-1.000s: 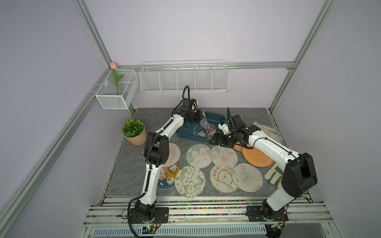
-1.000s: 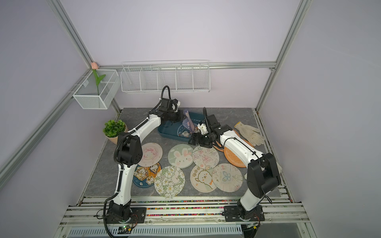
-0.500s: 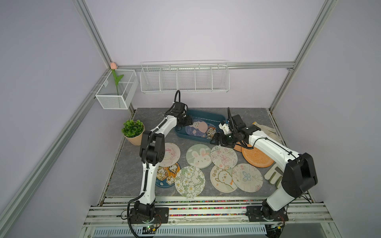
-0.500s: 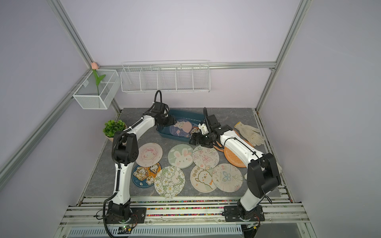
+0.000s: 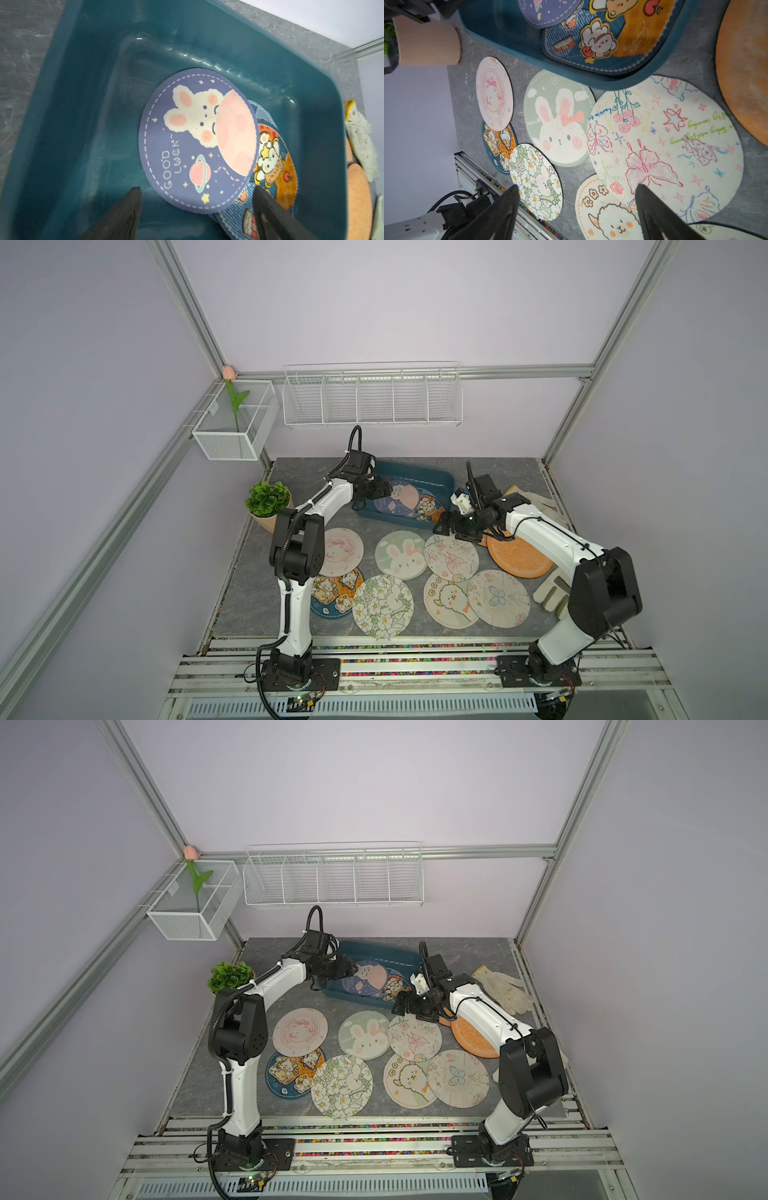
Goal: Put the coasters into the storage box
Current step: Place the coaster in the storage box, then pick up the coaster from the center of the board.
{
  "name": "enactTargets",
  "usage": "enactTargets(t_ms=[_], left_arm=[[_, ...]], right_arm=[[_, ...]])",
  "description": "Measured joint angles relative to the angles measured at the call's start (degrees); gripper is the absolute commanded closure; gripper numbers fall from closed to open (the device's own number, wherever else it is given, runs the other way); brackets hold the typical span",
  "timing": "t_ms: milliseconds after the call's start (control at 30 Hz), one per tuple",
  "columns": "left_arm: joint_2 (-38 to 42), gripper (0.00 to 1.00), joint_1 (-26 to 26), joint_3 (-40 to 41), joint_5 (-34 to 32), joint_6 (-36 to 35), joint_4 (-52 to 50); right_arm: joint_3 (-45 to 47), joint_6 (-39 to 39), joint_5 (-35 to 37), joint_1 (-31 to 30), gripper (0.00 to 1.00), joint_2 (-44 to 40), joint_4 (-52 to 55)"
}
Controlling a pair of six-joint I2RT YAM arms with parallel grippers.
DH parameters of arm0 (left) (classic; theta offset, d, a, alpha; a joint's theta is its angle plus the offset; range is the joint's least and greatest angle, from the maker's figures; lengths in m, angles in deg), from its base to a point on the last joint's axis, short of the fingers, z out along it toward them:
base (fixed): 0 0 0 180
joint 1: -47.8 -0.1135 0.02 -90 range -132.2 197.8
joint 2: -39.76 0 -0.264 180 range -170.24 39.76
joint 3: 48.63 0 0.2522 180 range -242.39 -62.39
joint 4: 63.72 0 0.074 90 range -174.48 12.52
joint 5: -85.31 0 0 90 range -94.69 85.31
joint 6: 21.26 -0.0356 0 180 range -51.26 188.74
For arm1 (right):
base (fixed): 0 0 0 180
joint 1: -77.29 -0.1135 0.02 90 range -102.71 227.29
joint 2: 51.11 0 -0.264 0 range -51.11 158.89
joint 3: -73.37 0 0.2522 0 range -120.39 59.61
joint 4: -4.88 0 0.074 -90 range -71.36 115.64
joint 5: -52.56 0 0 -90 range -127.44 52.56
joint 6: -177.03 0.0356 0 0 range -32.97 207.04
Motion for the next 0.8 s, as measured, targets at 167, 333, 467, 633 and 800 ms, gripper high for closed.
enactTargets(t_ms=[167, 333, 467, 633, 800], left_arm=[[6.6, 0.15, 0.1, 6.7, 1.5, 1.5, 3.0], [11.7, 0.14, 0.1, 13.6, 3.4, 3.0, 5.9], [15.1, 0.14, 0.2, 18.7, 4.8, 4.2, 7.5], [18.7, 0.13, 0.5, 23.2, 6.0, 5.6, 9.0], [22.2, 0.13, 0.6, 27.0, 7.0, 7.0, 10.7]], right_arm=[[2.9, -0.7, 0.0, 0.4, 0.14, 0.0, 0.0], [7.1, -1.9, 0.9, 3.1, 0.18, -1.1, 0.6], [9.4, -3.3, 2.5, 5.5, 0.21, -1.9, 1.5], [11.3, -4.9, 5.4, 7.0, 0.23, -2.0, 2.8], [12.2, -5.8, 7.6, 7.6, 0.25, -1.7, 3.3]])
